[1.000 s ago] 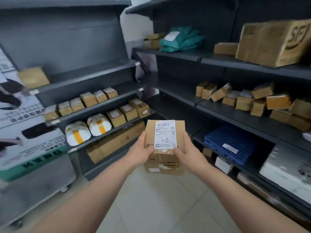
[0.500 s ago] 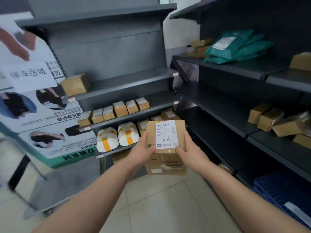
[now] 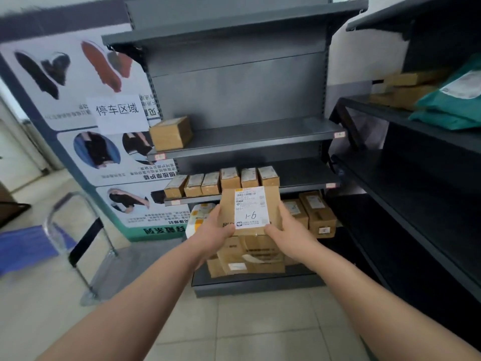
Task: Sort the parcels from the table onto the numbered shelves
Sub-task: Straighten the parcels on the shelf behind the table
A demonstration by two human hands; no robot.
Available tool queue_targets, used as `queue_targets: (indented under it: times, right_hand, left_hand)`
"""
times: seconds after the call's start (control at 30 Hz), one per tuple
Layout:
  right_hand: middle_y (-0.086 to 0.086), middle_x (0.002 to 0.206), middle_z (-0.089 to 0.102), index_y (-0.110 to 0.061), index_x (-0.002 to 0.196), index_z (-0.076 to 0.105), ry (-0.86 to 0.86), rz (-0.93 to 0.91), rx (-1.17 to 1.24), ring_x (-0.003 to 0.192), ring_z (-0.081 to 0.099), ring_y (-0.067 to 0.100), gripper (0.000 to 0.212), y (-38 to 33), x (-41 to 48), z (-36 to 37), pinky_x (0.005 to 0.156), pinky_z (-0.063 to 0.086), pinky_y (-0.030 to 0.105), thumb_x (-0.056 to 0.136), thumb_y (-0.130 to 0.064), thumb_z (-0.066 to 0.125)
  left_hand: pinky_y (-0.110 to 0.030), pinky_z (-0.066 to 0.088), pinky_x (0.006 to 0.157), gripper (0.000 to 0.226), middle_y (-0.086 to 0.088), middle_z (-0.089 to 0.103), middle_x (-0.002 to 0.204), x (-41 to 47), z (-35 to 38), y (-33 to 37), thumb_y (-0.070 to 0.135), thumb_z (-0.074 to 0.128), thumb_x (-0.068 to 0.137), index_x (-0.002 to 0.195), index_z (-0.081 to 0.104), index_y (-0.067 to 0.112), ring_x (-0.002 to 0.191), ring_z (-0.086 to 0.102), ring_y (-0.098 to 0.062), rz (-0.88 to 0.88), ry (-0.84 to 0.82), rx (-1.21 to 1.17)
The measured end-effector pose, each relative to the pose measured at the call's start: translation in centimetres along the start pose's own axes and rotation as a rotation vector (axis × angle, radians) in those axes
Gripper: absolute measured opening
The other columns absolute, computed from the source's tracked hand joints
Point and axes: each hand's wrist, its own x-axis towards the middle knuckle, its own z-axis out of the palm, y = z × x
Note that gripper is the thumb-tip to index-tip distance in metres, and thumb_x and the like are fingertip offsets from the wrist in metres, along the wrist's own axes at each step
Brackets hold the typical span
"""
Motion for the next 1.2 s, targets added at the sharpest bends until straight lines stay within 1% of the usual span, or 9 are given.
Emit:
queue_targets:
  times: [0.17, 0.27, 0.43, 0.63, 0.73, 0.87, 0.93, 1.03, 1.2]
  right_hand:
    - [-0.008, 0.147, 0.042, -0.04, 0.15, -0.005, -0.024, -0.028, -0.003, 0.12, 0.053, 0.018, 0.076, -2.5, 7.2, -0.2, 0.094, 0.049, 0.038, 0.096, -0.036, 0.049]
    - [-0.006, 0.145, 0.044, -0.04, 0.15, 0.0, 0.016, -0.081, -0.048, 0.118, 0.053, 0.019, 0.073, -4.7, 12.9, 0.2, 0.087, 0.048, 0.036, 0.096, -0.038, 0.048]
    - [-0.008, 0.145, 0.044, -0.042, 0.15, 0.009, 0.038, -0.137, 0.024, 0.119, 0.05, 0.015, 0.067, -9.4, 23.8, 1.4, 0.098, 0.044, 0.04, 0.096, -0.038, 0.049]
    - [-0.008, 0.14, 0.048, -0.039, 0.15, 0.014, 0.143, -0.2, 0.061, 0.115, 0.052, 0.015, 0.067, -13.7, 35.9, 3.2, 0.092, 0.047, 0.035, 0.094, -0.04, 0.05]
    - [-0.008, 0.135, 0.05, -0.04, 0.146, 0.023, 0.156, -0.201, 0.122, 0.111, 0.054, 0.015, 0.06, -14.6, 40.7, 3.8, 0.09, 0.052, 0.041, 0.093, -0.041, 0.051]
    - [0.001, 0.154, 0.029, -0.029, 0.148, 0.029, 0.241, -0.32, -0.158, 0.135, 0.038, 0.021, 0.057, -14.3, 45.7, 4.3, 0.107, 0.039, 0.039, 0.096, -0.038, 0.049]
    - [0.002, 0.157, 0.022, -0.028, 0.147, 0.031, 0.314, -0.409, -0.361, 0.136, 0.037, 0.023, 0.055, -13.9, 47.5, 4.3, 0.105, 0.039, 0.04, 0.096, -0.033, 0.052]
    - [-0.002, 0.158, 0.02, -0.028, 0.145, 0.031, 0.334, -0.444, -0.534, 0.136, 0.036, 0.022, 0.053, -13.7, 50.0, 3.9, 0.1, 0.042, 0.042, 0.096, -0.031, 0.053]
    - [-0.004, 0.159, 0.015, -0.026, 0.143, 0.033, 0.273, -0.391, -0.539, 0.117, 0.054, 0.02, 0.049, -14.1, 53.5, 3.5, 0.087, 0.047, 0.035, 0.098, -0.018, 0.049]
  left_hand:
    - [-0.04, 0.055, 0.082, 0.066, 0.0, 0.05, 0.139, 6.1, -3.5, 0.9, 0.027, 0.053, 0.098, 0.152, 0.016, 0.03, 0.103, 0.06, -0.019, 0.036, 0.041, 0.003]
    - [-0.03, 0.052, 0.068, 0.059, 0.011, 0.052, 0.116, 11.3, -6.8, 1.8, 0.026, 0.053, 0.098, 0.149, 0.024, 0.032, 0.089, 0.059, -0.009, 0.098, 0.069, -0.012]
    - [-0.031, 0.048, 0.072, 0.061, 0.008, 0.049, 0.122, 20.7, -13.9, 3.6, 0.03, 0.054, 0.097, 0.15, 0.024, 0.031, 0.084, 0.054, -0.006, 0.177, 0.118, 0.046]
    - [-0.045, 0.048, 0.098, 0.069, -0.002, 0.043, 0.148, 31.2, -20.7, 6.1, 0.03, 0.053, 0.098, 0.154, 0.013, 0.03, 0.114, 0.056, -0.024, 0.196, 0.174, 0.067]
    - [-0.044, 0.049, 0.098, 0.071, 0.0, 0.044, 0.147, 35.7, -22.2, 6.8, 0.03, 0.056, 0.096, 0.154, 0.016, 0.027, 0.115, 0.057, -0.024, 0.207, 0.211, 0.048]
    - [-0.036, 0.052, 0.093, 0.063, -0.002, 0.052, 0.137, 40.5, -22.2, 6.7, 0.037, 0.059, 0.093, 0.148, 0.034, 0.02, 0.111, 0.058, -0.019, 0.3, 0.269, 0.238]
    - [-0.03, 0.052, 0.086, 0.061, -0.006, 0.048, 0.14, 42.4, -22.2, 6.3, 0.034, 0.058, 0.094, 0.147, 0.033, 0.02, 0.108, 0.058, -0.019, 0.343, 0.347, 0.435]
    - [-0.038, 0.046, 0.1, 0.059, -0.007, 0.034, 0.153, 44.8, -22.5, 6.1, 0.032, 0.055, 0.096, 0.149, 0.032, 0.02, 0.128, 0.048, -0.025, 0.356, 0.424, 0.62]
    - [-0.04, 0.042, 0.106, 0.056, -0.004, 0.034, 0.154, 48.1, -22.5, 6.9, 0.028, 0.055, 0.096, 0.147, 0.035, 0.018, 0.134, 0.041, -0.026, 0.346, 0.466, 0.75]
